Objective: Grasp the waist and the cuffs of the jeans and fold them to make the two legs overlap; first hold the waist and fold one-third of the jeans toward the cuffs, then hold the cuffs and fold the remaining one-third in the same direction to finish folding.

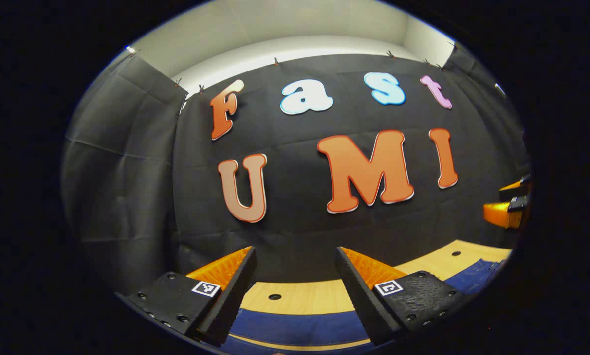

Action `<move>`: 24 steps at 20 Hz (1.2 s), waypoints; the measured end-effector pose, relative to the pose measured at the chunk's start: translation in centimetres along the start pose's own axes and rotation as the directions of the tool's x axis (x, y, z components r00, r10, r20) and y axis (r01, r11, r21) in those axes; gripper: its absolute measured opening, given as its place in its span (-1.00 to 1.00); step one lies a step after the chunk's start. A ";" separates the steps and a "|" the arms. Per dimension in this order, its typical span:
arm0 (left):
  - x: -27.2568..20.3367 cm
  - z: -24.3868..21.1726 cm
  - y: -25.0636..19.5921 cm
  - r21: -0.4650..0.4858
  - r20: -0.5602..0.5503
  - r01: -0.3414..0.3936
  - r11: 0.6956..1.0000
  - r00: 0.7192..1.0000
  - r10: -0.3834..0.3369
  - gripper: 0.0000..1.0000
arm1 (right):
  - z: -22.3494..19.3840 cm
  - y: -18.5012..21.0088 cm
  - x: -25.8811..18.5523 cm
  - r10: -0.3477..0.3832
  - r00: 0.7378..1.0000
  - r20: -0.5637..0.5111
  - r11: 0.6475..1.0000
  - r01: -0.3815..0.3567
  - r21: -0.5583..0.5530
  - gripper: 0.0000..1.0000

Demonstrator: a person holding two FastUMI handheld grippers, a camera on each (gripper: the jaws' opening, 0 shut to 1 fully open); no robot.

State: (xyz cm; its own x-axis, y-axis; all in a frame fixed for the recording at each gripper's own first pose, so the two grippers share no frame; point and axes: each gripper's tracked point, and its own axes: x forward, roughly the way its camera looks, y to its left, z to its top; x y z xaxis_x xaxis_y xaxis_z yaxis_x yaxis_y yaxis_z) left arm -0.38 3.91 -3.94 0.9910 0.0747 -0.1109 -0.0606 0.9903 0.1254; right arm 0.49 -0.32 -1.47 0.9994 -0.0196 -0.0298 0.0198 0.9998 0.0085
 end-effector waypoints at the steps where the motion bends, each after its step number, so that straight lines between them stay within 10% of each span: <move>1: 0.0 -0.9 0.4 0.001 -0.017 -0.009 1.000 1.000 0.009 0.94 | -0.5 -0.6 0.0 -0.012 1.000 -0.012 1.000 0.012 -0.010 0.94; 8: -0.2 -8.9 3.6 -0.066 -0.217 -0.048 0.997 0.976 0.033 0.96 | -6.4 -6.3 -0.6 -0.116 0.978 -0.172 0.993 0.115 -0.013 0.94; 15: -2.4 -19.1 8.7 -0.214 -0.492 -0.188 0.959 0.868 0.060 0.96 | -14.5 -11.1 -1.7 -0.162 0.895 -0.415 0.957 0.245 0.153 0.95; 24: -6.7 -32.9 14.1 -0.434 -0.796 -0.546 0.716 0.605 -0.021 0.94 | -23.0 -15.1 -4.0 -0.140 0.740 -0.658 0.886 0.390 0.250 0.95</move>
State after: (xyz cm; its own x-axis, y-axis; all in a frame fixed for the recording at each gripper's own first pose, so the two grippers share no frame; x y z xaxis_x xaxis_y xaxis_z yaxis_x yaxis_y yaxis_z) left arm -11.79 21.19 -33.83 0.5059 0.1182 -0.8545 -0.6366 0.7196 -0.2774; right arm -4.44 -15.09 -24.50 0.7173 -0.1482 -0.6808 0.4146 0.8761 0.2462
